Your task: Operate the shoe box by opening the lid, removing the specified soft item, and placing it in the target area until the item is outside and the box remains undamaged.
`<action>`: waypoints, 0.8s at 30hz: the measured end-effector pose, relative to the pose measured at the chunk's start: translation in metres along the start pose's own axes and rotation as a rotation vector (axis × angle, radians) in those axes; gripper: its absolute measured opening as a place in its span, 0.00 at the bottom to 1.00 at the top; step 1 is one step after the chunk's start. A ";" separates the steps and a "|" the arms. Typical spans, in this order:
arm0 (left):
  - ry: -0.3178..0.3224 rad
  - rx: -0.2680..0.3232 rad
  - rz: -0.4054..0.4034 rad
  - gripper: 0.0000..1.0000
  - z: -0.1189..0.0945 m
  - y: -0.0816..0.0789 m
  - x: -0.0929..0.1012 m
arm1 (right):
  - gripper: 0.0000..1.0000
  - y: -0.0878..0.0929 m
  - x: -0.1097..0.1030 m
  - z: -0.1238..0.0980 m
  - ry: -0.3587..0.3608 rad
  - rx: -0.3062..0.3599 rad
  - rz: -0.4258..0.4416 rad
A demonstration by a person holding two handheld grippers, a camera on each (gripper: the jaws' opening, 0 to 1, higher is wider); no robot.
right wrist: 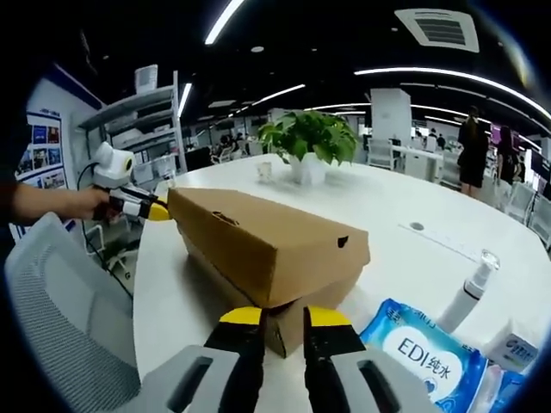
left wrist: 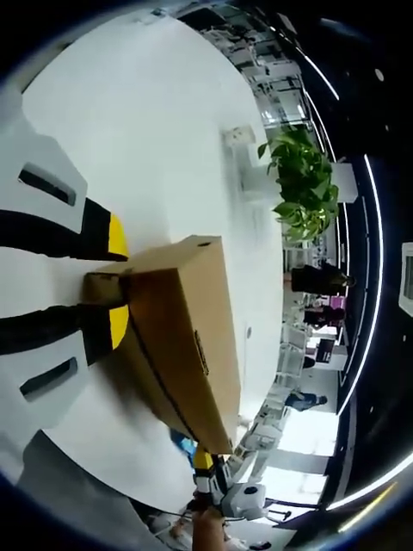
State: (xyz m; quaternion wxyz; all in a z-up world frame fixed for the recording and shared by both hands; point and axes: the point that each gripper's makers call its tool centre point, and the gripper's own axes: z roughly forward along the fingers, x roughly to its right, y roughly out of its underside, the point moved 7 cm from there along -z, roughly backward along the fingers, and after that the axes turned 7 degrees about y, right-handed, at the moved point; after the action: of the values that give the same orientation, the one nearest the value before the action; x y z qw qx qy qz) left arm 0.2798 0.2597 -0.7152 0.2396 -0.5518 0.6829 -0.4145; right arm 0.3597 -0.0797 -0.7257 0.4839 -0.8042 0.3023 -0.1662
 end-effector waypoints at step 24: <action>0.007 -0.069 0.009 0.17 0.009 0.016 0.003 | 0.19 0.011 -0.007 0.004 -0.013 -0.035 -0.016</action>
State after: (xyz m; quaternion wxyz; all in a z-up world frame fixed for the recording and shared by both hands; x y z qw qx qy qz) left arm 0.2767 0.2551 -0.7331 0.2201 -0.5551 0.7001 -0.3914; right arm 0.3528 -0.0761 -0.7371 0.4704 -0.8161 0.2955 -0.1595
